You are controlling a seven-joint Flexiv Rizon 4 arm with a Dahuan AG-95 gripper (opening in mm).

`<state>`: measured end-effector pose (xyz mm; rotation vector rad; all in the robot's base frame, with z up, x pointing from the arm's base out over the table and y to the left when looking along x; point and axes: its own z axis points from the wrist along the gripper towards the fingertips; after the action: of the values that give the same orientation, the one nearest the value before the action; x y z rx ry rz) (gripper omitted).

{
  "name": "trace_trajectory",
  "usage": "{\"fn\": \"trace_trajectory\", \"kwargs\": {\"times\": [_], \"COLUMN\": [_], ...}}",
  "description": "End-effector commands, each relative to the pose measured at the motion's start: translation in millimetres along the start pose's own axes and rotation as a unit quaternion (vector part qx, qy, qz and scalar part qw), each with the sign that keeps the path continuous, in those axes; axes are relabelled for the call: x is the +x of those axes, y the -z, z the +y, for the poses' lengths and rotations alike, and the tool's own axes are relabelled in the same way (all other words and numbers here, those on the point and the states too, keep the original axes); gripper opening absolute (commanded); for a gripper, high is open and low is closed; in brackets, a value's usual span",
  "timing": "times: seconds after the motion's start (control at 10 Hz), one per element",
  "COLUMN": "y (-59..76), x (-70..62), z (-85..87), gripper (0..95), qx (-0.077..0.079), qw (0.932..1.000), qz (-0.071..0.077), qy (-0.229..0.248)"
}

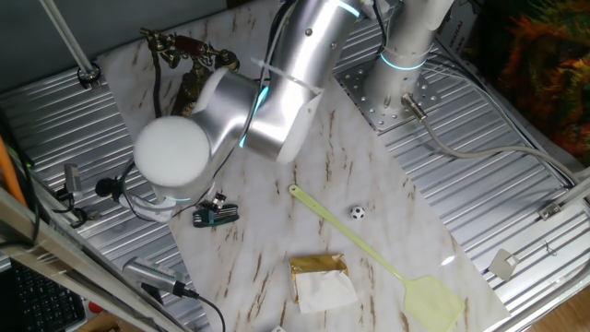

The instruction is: Dial a number on an old rotary phone

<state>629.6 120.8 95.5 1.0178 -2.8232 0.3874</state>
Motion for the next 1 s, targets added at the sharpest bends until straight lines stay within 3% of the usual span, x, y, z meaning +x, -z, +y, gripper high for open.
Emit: {"fn": "trace_trajectory", "kwargs": {"times": [0.1, 0.4, 1.0], "y": [-2.4, -5.5, -12.1], "x": [-0.1, 0.0, 6.2], "z": [0.7, 1.4, 2.6], "gripper": [0.0, 0.0, 0.0], "qx": [0.003, 0.006, 0.010], "qw": [0.9999, 0.9997, 0.9997], "qz": [0.011, 0.022, 0.018], "qy": [0.006, 0.007, 0.010]}}
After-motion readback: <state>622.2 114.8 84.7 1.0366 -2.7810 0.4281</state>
